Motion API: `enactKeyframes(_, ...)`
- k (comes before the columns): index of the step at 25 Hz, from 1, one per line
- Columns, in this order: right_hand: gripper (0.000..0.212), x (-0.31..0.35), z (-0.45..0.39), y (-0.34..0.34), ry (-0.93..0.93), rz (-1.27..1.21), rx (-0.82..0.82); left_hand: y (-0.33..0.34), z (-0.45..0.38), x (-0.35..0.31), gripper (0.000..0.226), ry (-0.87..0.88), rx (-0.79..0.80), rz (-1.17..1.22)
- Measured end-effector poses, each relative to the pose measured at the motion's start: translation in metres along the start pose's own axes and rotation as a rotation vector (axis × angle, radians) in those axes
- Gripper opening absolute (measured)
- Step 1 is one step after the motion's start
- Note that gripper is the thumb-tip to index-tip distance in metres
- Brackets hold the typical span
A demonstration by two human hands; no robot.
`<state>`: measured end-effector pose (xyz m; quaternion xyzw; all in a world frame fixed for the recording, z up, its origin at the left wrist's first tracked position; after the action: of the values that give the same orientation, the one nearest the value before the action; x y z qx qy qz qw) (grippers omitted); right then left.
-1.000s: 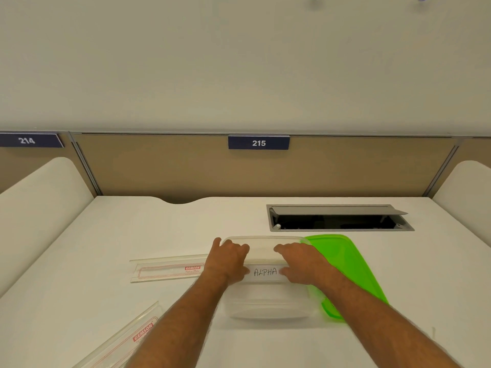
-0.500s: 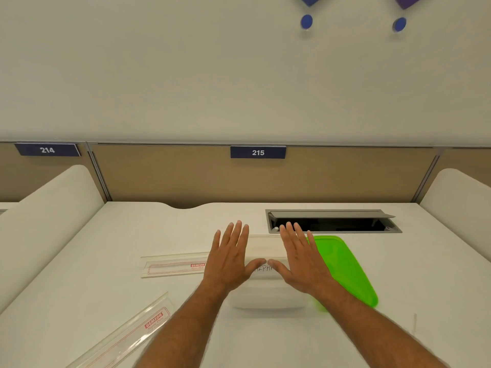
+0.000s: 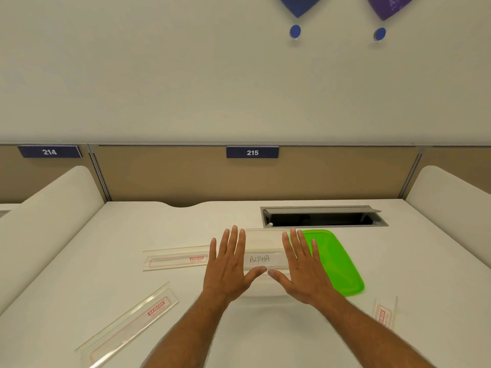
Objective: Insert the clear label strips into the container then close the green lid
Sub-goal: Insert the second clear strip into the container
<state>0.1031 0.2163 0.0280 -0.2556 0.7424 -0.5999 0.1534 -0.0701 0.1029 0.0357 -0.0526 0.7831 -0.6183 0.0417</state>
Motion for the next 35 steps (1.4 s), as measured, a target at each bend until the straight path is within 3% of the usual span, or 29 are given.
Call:
enactKeyframes(11,0.096,-0.068,0.041,0.0,0.158,0.061,0.03,0.009,-0.002,-0.068,0.104,0.133,-0.06,0.079)
enactKeyframes(18,0.098,-0.135,0.069,-0.008,0.267,0.084,0.04,0.024,-0.007,-0.132,0.104,0.253,-0.01,0.146)
enactKeyframes(22,0.077,-0.17,0.082,-0.014,0.303,0.065,0.056,0.031,-0.005,-0.166,0.104,0.312,0.053,0.2)
enactKeyframes(26,0.046,-0.201,0.095,-0.017,0.18,-0.068,0.196,0.035,-0.002,-0.199,0.102,0.352,0.232,0.312)
enactKeyframes(30,0.039,-0.216,0.103,-0.022,0.138,-0.031,0.419,0.037,0.003,-0.231,0.076,0.294,0.37,0.55)
enactKeyframes(35,0.03,-0.214,0.099,-0.024,0.139,-0.001,0.529,0.041,0.015,-0.259,0.058,0.177,0.455,0.777)
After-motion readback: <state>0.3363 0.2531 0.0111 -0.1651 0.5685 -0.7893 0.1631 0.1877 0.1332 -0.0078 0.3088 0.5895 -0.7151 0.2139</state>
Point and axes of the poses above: each hand's wrist, its own z-axis away from the middle knuckle, its own y-axis out of the palm, x = y × z, the point moved 3 cm from there along -z, towards the middle knuckle, and after that the axes turned 14 degrees about y, right-handed, at the moved point
